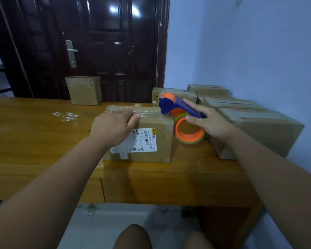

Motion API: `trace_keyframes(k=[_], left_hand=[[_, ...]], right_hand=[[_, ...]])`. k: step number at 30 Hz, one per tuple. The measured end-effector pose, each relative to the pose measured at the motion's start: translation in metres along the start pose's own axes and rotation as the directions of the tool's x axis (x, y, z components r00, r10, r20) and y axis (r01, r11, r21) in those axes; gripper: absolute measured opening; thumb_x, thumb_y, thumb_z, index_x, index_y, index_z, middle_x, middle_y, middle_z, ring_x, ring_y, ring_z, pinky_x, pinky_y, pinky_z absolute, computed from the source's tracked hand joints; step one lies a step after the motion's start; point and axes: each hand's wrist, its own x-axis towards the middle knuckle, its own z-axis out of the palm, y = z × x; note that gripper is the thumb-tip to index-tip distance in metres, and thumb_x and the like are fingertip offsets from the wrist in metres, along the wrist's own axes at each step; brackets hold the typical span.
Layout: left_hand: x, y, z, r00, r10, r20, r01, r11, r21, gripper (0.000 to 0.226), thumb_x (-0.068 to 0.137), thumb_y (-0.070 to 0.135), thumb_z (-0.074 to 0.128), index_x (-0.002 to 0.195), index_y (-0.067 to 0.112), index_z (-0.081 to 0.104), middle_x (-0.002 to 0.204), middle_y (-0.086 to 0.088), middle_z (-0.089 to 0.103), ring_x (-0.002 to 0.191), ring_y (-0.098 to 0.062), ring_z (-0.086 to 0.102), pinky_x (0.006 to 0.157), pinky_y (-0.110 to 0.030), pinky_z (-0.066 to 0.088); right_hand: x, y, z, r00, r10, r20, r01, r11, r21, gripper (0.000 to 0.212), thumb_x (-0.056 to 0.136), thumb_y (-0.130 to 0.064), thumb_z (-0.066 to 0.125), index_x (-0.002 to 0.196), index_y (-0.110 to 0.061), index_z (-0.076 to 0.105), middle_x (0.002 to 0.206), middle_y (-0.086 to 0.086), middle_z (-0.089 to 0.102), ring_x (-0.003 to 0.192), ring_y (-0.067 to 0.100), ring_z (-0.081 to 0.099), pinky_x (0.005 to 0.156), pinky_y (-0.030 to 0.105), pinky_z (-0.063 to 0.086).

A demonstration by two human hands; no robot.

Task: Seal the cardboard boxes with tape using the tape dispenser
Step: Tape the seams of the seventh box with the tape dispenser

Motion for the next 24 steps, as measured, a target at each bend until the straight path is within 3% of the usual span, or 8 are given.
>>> trace_keyframes(k=[2, 6, 10, 12, 17, 19, 24], left_hand=[[0.001, 0.003, -0.003, 0.999, -0.015, 0.032, 0.016, 0.999, -0.031, 0.055, 0.099, 0.051, 0.019, 0.131, 0.021, 0.052, 0.136, 0.001, 0.054, 0.112, -0.023, 0.056, 0.069, -0.031, 0.041], [0.004, 0.007, -0.003, 0.996, -0.034, 0.088, 0.035, 0.999, -0.014, 0.051, 0.101, 0.042, 0.017, 0.143, 0.022, 0.038, 0.152, 0.002, 0.034, 0.131, -0.023, 0.041, 0.093, -0.037, 0.042], [0.005, 0.021, -0.003, 0.995, 0.072, 0.076, -0.074, 0.997, 0.022, 0.056, 0.099, 0.044, 0.015, 0.148, 0.019, 0.025, 0.157, 0.000, 0.021, 0.144, -0.019, 0.017, 0.115, -0.036, 0.014], [0.001, 0.031, -0.001, 0.990, 0.119, 0.080, -0.120, 0.993, -0.003, 0.068, 0.093, 0.056, 0.013, 0.148, 0.019, 0.029, 0.154, 0.000, 0.028, 0.142, -0.018, 0.022, 0.114, -0.033, 0.016], [-0.004, 0.014, 0.006, 0.998, 0.043, 0.042, -0.044, 0.999, 0.028, 0.088, 0.078, 0.076, 0.009, 0.145, 0.026, 0.034, 0.147, 0.004, 0.041, 0.131, -0.017, 0.042, 0.094, -0.032, 0.042], [-0.006, 0.004, 0.005, 0.999, 0.049, 0.018, -0.050, 0.998, 0.031, 0.093, 0.075, 0.081, 0.004, 0.143, 0.028, 0.039, 0.142, 0.005, 0.048, 0.125, -0.016, 0.048, 0.085, -0.030, 0.045], [-0.006, -0.001, 0.006, 0.998, 0.065, -0.015, -0.065, 0.998, 0.005, 0.092, 0.076, 0.082, 0.007, 0.136, 0.025, 0.049, 0.135, 0.003, 0.056, 0.119, -0.019, 0.054, 0.086, -0.033, 0.045]], right_hand=[[-0.004, 0.003, 0.005, 1.000, 0.018, -0.009, -0.018, 1.000, 0.019, 0.057, 0.093, -0.034, 0.057, 0.143, -0.046, 0.033, 0.123, -0.035, 0.040, 0.102, -0.018, 0.045, 0.083, 0.007, 0.034], [-0.009, 0.006, 0.014, 0.999, 0.018, -0.045, -0.017, 1.000, 0.009, 0.056, 0.096, -0.035, 0.051, 0.145, -0.044, 0.027, 0.133, -0.024, 0.039, 0.115, -0.001, 0.045, 0.087, 0.015, 0.035], [-0.001, -0.005, 0.030, 0.997, -0.040, -0.062, 0.034, 0.995, -0.093, 0.052, 0.099, -0.026, 0.048, 0.146, -0.025, 0.026, 0.142, -0.004, 0.041, 0.125, 0.010, 0.043, 0.099, 0.026, 0.035], [0.006, -0.015, 0.041, 0.998, -0.056, -0.036, 0.051, 0.990, -0.131, 0.048, 0.098, -0.026, 0.050, 0.140, -0.022, 0.026, 0.135, 0.001, 0.043, 0.117, 0.016, 0.049, 0.091, 0.028, 0.038], [0.019, -0.027, 0.063, 0.992, -0.095, -0.086, 0.088, 0.993, -0.083, 0.051, 0.092, -0.038, 0.059, 0.133, -0.029, 0.030, 0.126, -0.002, 0.050, 0.100, 0.010, 0.054, 0.071, 0.015, 0.038], [0.020, -0.030, 0.065, 0.986, -0.142, -0.082, 0.136, 0.987, -0.080, 0.057, 0.093, -0.037, 0.058, 0.141, -0.035, 0.028, 0.132, -0.007, 0.047, 0.105, 0.005, 0.050, 0.074, 0.010, 0.037], [0.019, -0.028, 0.048, 0.982, -0.167, -0.083, 0.170, 0.985, 0.027, 0.060, 0.093, -0.037, 0.057, 0.143, -0.050, 0.025, 0.135, -0.024, 0.043, 0.119, -0.001, 0.047, 0.098, 0.024, 0.041]])
